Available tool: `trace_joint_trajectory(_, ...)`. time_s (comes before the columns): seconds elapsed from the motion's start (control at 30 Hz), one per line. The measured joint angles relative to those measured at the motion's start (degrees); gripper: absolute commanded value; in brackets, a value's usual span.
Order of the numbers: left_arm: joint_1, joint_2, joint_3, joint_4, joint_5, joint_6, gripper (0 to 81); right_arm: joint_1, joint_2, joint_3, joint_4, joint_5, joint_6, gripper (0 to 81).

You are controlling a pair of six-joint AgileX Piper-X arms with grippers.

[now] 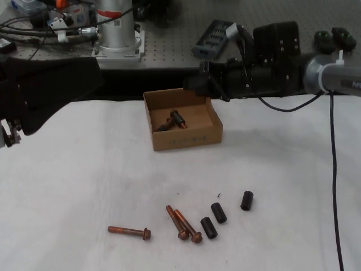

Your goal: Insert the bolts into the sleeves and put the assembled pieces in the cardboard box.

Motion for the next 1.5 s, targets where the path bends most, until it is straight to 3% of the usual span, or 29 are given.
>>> trace_joint_trajectory(0.23, 0.0, 0.0, 0.0, 1.6, 0.0, 0.0, 41.1, 0.0, -4.8, 0.0, 8.0, -1.6, -3.9, 25.9)
trace_joint_trajectory(0.33, 0.0, 0.0, 0.0, 3.5, 0.0, 1.8, 41.1, 0.4, -12.2, -0.1, 18.5, 2.3, -11.1, 25.8)
trace_joint_trajectory(0.63, 0.0, 0.0, 0.0, 13.5, -0.1, 8.6, 41.1, 2.6, -24.6, -0.3, 39.8, 9.0, -21.4, 25.8)
trace_joint_trajectory(0.83, 0.0, 0.0, 0.0, 17.4, -5.1, 14.7, 41.1, 5.3, -29.1, -0.3, 48.9, 13.6, -25.5, 25.8)
trace_joint_trajectory(1.07, 0.0, 0.0, 0.0, 28.0, -8.1, 15.7, 41.1, 9.9, -31.7, 1.6, 52.8, 15.4, -26.6, 21.6)
trace_joint_trajectory(1.23, 0.0, 0.0, -0.5, 30.4, -12.4, 19.3, 41.1, 14.4, -34.2, 8.3, 53.0, 15.6, -26.6, 18.4)
trace_joint_trajectory(1.4, 0.0, 0.0, -2.1, 30.4, -17.4, 27.5, 41.1, 21.0, -35.9, 17.9, 47.7, 15.6, -26.2, 18.4)
trace_joint_trajectory(1.5, 0.0, 0.0, -2.3, 30.5, -18.9, 33.1, 41.1, 22.4, -35.9, 20.3, 45.6, 15.6, -24.7, 18.4)
